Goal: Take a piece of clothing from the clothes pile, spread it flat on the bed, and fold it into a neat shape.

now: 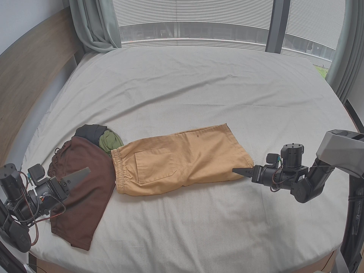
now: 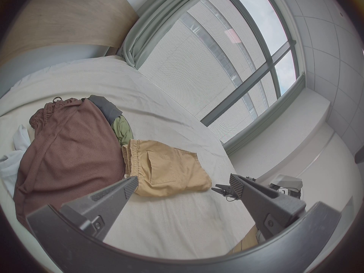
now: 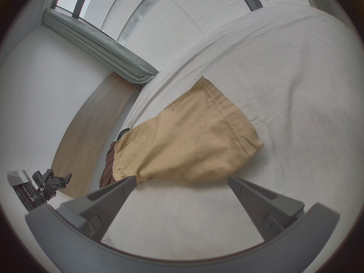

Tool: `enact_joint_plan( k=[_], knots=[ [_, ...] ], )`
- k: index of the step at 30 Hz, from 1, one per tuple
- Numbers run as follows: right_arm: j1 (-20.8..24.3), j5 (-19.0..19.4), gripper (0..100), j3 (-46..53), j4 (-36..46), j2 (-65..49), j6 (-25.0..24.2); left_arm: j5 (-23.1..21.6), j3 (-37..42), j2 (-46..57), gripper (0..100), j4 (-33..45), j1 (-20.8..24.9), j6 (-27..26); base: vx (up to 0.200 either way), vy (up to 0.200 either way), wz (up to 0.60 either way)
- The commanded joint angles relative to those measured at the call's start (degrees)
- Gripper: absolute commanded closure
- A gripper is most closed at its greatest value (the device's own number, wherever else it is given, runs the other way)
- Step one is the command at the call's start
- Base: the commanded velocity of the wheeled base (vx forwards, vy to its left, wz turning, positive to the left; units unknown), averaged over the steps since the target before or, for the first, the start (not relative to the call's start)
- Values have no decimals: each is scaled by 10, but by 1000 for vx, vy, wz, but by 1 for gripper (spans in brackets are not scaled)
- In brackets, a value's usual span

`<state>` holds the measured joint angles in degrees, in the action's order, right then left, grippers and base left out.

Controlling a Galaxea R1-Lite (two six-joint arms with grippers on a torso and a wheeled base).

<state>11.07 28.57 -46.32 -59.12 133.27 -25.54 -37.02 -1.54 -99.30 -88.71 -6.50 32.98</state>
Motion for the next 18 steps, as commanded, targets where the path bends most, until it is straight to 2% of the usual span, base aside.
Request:
enact_joint_plan(
  k=[1, 11, 18],
  knots=[
    [-2, 1, 0, 3, 1, 24, 0, 0, 8, 5, 0, -1, -3, -2, 0, 0, 0],
    [-2, 0, 0, -5, -1, 45, -1, -10, 15, 4, 0, -1, -3, -2, 0, 0, 0],
    [1, -14, 0, -16, -17, 59, -4, -10, 15, 16, 0, -1, -3, -2, 0, 0, 0]
  ],
)
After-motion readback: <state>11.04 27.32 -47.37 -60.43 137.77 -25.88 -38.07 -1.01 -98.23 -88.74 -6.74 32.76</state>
